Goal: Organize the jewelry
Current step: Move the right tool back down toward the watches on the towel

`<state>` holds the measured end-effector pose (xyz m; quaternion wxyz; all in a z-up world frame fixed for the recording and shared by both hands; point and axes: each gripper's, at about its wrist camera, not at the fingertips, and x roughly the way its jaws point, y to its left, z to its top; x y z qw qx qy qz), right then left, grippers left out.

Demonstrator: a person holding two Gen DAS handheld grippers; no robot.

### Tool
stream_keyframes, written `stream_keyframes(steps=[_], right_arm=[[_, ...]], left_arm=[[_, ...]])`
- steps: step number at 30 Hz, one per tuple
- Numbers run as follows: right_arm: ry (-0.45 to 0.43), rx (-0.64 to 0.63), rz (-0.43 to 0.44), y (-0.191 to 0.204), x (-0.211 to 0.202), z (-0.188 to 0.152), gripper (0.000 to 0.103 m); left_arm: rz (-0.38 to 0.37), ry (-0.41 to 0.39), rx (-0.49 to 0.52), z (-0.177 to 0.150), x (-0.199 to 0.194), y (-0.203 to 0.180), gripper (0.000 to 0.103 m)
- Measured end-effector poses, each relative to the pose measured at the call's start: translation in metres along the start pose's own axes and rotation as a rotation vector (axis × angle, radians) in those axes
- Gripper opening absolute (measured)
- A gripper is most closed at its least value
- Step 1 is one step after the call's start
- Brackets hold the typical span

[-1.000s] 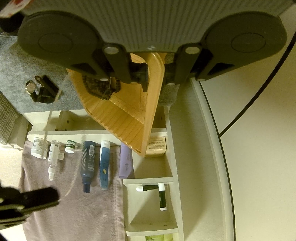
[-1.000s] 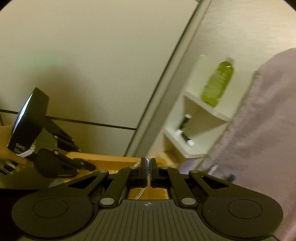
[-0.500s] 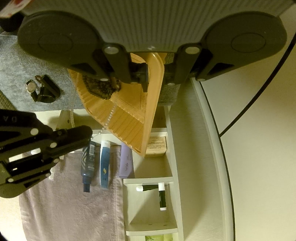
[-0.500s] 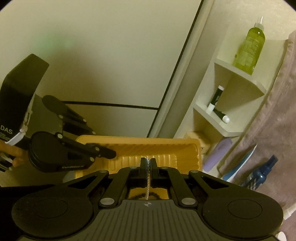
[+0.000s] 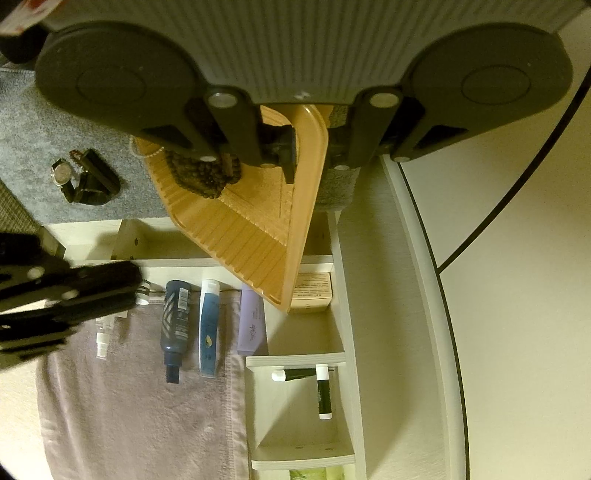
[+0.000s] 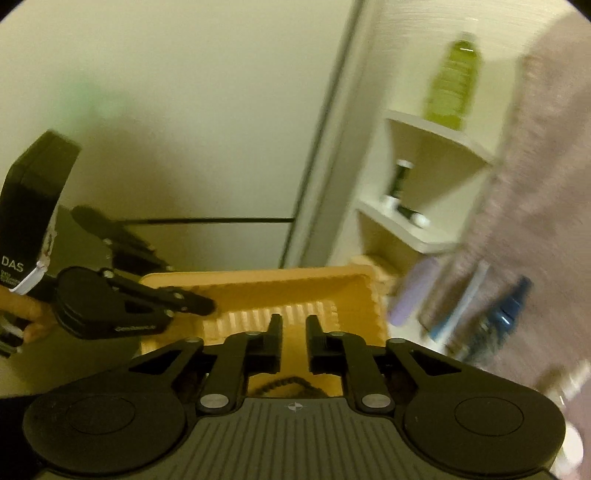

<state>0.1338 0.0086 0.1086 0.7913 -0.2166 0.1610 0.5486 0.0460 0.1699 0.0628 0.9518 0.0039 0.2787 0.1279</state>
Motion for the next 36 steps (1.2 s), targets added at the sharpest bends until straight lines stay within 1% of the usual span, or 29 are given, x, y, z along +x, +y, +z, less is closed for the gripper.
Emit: stream_keyframes(steps=[1, 2, 4, 5, 8, 11, 14, 17, 21, 27, 33, 36], right_arm=[[-0.011, 0.035, -0.029, -0.004, -0.006, -0.005, 0.019], [-0.017, 0.074, -0.062, -0.008, -0.012, -0.011, 0.026], [-0.026, 0.146, -0.150, -0.016, -0.025, -0.026, 0.035], [-0.028, 0.183, -0.194, -0.019, -0.032, -0.035, 0.037], [-0.009, 0.305, -0.342, -0.026, -0.050, -0.069, 0.038], [0.036, 0.395, -0.452, -0.030, -0.062, -0.105, 0.038], [0.099, 0.480, -0.519, -0.033, -0.071, -0.139, 0.038], [0.139, 0.538, -0.548, -0.033, -0.076, -0.164, 0.038], [0.172, 0.561, -0.565, -0.034, -0.076, -0.184, 0.038], [0.197, 0.556, -0.589, -0.036, -0.061, -0.194, 0.038], [0.215, 0.538, -0.584, -0.042, -0.040, -0.192, 0.038], [0.233, 0.552, -0.592, -0.048, -0.029, -0.192, 0.038]], left_arm=[[0.001, 0.000, 0.001, 0.000, 0.001, 0.000, 0.007], [0.002, 0.000, 0.000, 0.000, 0.001, 0.000, 0.007], [0.000, -0.002, -0.002, 0.000, 0.000, -0.001, 0.007], [0.001, -0.002, 0.000, 0.000, 0.000, -0.001, 0.007], [0.000, -0.004, 0.000, 0.000, 0.000, -0.002, 0.007], [-0.002, -0.005, 0.004, 0.000, 0.000, -0.002, 0.007], [-0.002, -0.007, 0.007, 0.001, 0.000, -0.003, 0.007], [-0.002, -0.006, 0.009, 0.001, -0.001, -0.003, 0.007], [-0.001, -0.004, 0.010, 0.001, -0.001, -0.003, 0.007], [0.002, -0.003, 0.014, 0.002, -0.002, -0.005, 0.007], [0.004, -0.001, 0.017, 0.002, -0.001, -0.005, 0.007], [0.004, -0.002, 0.017, 0.002, -0.001, -0.005, 0.007]])
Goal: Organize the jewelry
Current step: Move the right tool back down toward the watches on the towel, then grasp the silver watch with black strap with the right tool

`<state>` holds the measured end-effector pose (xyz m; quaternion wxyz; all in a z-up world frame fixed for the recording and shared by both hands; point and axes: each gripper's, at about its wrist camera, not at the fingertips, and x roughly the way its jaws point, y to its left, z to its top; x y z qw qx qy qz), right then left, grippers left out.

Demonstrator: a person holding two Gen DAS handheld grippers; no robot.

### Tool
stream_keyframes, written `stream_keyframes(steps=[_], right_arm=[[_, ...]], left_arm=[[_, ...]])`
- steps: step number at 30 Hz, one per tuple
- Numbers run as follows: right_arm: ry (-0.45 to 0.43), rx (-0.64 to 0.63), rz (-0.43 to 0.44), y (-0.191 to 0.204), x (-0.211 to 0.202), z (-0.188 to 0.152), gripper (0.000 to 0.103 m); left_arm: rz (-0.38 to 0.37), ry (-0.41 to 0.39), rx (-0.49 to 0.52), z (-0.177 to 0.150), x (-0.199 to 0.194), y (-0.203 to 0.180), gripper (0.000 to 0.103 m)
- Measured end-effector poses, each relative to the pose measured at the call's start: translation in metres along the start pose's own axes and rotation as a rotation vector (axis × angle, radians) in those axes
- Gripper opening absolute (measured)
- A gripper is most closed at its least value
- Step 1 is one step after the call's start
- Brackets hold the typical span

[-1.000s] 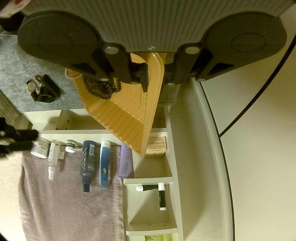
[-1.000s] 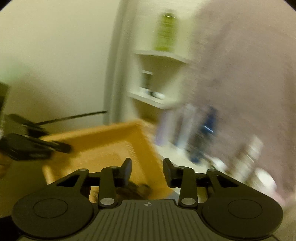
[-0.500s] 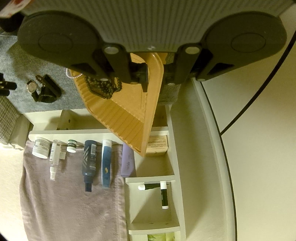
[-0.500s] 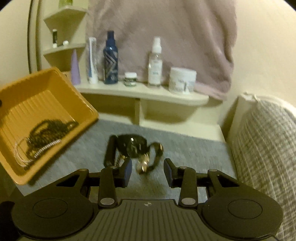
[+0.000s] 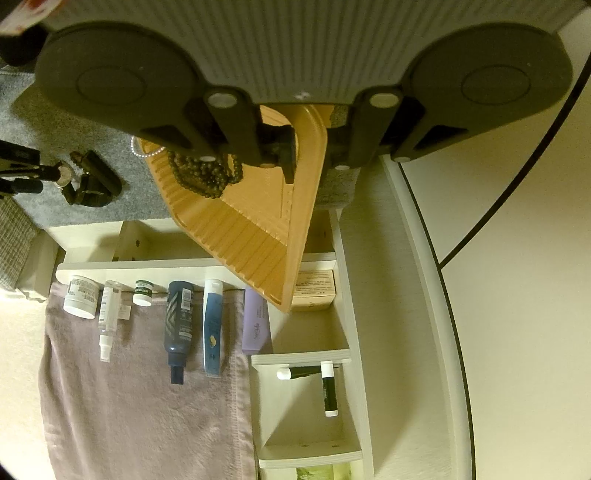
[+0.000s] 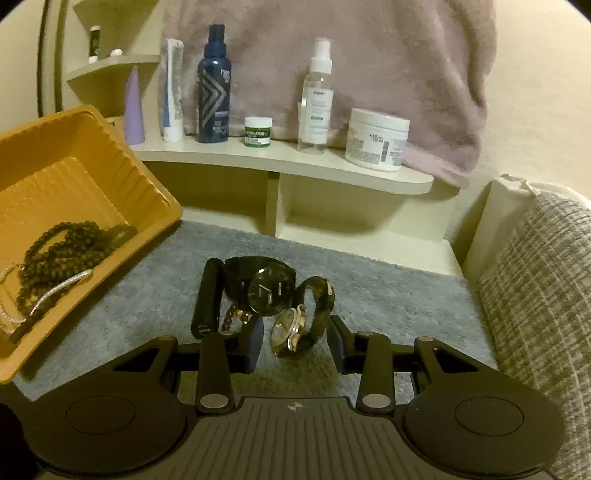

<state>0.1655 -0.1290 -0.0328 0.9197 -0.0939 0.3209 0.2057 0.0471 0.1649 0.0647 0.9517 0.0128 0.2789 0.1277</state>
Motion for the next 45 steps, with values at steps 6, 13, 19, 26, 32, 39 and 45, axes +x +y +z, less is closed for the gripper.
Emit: stream_keyframes(steps=[6, 13, 19, 26, 32, 39, 45], right_arm=[[0.049, 0.093, -0.036, -0.006, 0.017, 0.003, 0.038], [0.077, 0.235, 0.012, -0.019, 0.026, -0.001, 0.038], [0.074, 0.253, 0.042, -0.019, 0.023, -0.001, 0.028], [0.045, 0.208, 0.019, -0.017, 0.011, -0.004, 0.023], [0.011, 0.167, -0.004, -0.019, -0.005, -0.007, 0.021], [-0.006, 0.116, -0.040, -0.021, -0.020, -0.014, 0.020], [0.020, 0.144, -0.059, -0.024, -0.014, -0.026, 0.020]], left_arm=[[-0.001, 0.000, 0.001, 0.000, 0.000, 0.000, 0.007], [0.000, 0.000, 0.001, 0.000, 0.000, 0.000, 0.007], [0.000, 0.000, 0.001, 0.000, 0.000, 0.000, 0.007], [0.000, 0.001, 0.003, -0.001, 0.001, 0.001, 0.007], [0.000, 0.001, 0.003, -0.001, 0.001, 0.001, 0.007], [0.000, 0.000, 0.004, -0.001, 0.001, 0.000, 0.007], [-0.001, 0.000, 0.010, 0.000, 0.001, -0.001, 0.007]])
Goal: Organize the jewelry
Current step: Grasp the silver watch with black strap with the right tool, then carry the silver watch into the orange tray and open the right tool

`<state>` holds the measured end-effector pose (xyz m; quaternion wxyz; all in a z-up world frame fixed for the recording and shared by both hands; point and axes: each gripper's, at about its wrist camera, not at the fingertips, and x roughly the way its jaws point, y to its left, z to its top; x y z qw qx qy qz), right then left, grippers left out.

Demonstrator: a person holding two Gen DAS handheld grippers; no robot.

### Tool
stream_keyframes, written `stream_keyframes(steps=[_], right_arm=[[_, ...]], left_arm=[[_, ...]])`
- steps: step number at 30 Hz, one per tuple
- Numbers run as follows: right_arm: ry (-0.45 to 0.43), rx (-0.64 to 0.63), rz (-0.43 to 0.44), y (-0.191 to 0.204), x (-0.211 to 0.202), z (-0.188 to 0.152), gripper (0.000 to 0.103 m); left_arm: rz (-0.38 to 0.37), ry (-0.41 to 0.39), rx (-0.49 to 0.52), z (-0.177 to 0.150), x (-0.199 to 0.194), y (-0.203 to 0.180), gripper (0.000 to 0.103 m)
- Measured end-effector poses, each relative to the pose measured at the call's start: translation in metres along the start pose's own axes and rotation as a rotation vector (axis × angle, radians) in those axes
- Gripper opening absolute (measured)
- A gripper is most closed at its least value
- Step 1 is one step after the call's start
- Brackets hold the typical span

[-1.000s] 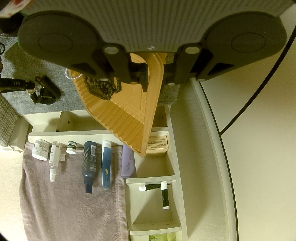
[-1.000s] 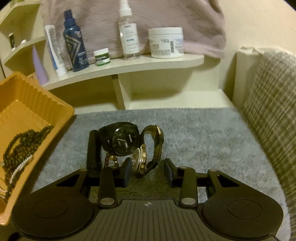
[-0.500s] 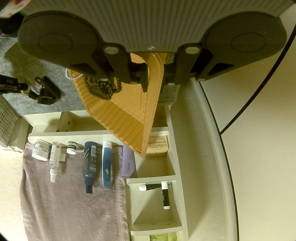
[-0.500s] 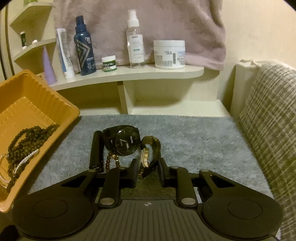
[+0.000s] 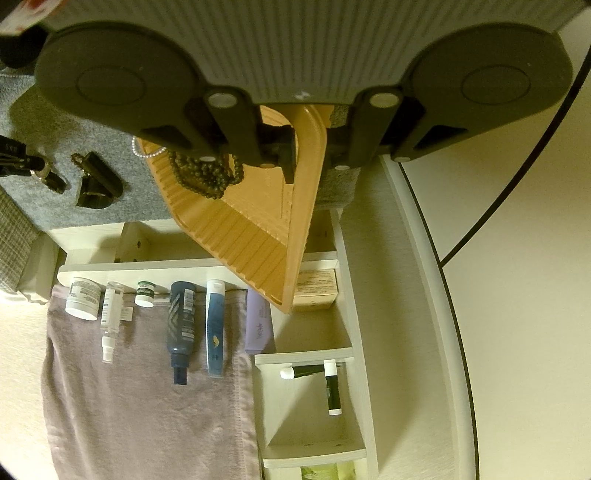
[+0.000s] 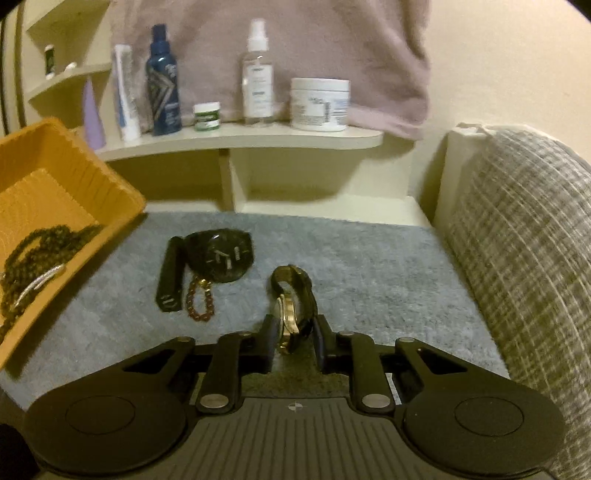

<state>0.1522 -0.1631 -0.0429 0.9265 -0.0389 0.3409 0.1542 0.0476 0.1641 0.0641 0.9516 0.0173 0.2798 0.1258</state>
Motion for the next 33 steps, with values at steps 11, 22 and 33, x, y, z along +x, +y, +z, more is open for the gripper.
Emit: stream_keyframes(steps=[11, 22, 33], right_arm=[[0.030, 0.034, 0.002, -0.005, 0.016, 0.006, 0.038], [-0.014, -0.009, -0.015, 0.000, -0.001, 0.003, 0.028], [-0.116, -0.020, 0.036, 0.019, -0.032, 0.033, 0.028]], left_arm=[[0.001, 0.000, 0.002, 0.001, -0.001, -0.002, 0.007], [0.002, 0.000, 0.002, 0.001, -0.001, -0.002, 0.007], [0.001, 0.000, 0.001, 0.002, -0.001, -0.002, 0.007]])
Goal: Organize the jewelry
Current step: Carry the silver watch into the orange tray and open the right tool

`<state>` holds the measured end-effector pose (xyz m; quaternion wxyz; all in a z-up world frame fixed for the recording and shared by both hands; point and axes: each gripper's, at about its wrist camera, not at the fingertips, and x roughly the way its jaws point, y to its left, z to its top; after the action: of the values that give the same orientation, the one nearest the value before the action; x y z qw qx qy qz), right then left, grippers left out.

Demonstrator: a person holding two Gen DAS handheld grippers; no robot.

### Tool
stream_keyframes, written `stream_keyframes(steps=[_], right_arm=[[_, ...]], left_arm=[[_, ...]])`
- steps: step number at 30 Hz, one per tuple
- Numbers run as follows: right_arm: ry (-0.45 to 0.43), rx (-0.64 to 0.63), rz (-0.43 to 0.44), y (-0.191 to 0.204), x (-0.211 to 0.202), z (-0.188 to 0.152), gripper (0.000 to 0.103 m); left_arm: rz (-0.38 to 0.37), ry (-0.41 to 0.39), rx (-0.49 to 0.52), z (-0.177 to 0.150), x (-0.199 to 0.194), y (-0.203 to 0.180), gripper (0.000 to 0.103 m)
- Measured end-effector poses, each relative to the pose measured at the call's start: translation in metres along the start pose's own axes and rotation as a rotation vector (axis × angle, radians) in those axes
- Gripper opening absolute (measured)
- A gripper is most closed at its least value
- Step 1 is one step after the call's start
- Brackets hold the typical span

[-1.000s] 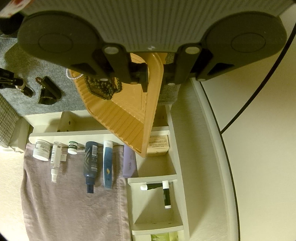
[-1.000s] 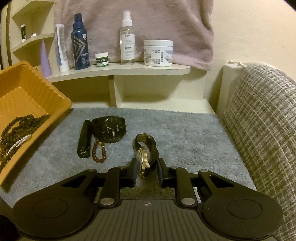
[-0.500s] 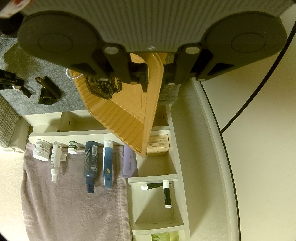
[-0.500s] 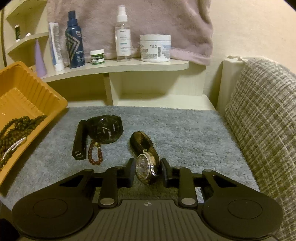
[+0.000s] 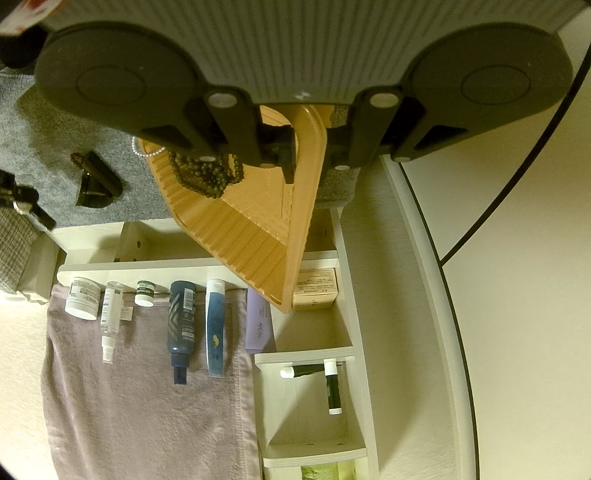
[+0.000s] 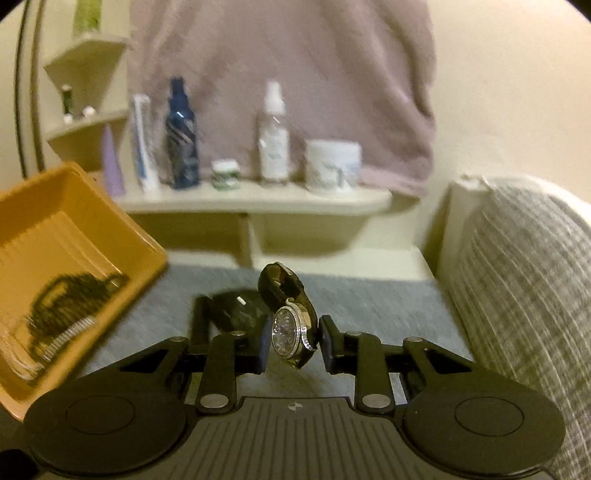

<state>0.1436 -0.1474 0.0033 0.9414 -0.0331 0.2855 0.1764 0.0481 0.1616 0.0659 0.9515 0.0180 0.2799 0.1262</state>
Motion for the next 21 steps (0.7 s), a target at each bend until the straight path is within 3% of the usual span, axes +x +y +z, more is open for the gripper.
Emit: stream_keyframes(steps=[4, 15, 21], right_arm=[[-0.014, -0.020, 0.088, 0.022, -0.003, 0.016, 0.028], [0.037, -0.141, 0.476, 0.104, 0.005, 0.025, 0.028], [0.083, -0.186, 0.558, 0.131, 0.014, 0.014, 0.028]], left_arm=[[0.000, 0.000, -0.001, 0.000, 0.000, 0.000, 0.007], [-0.001, -0.001, -0.004, 0.001, 0.000, 0.000, 0.007], [-0.002, -0.001, -0.006, 0.000, 0.000, 0.000, 0.007]])
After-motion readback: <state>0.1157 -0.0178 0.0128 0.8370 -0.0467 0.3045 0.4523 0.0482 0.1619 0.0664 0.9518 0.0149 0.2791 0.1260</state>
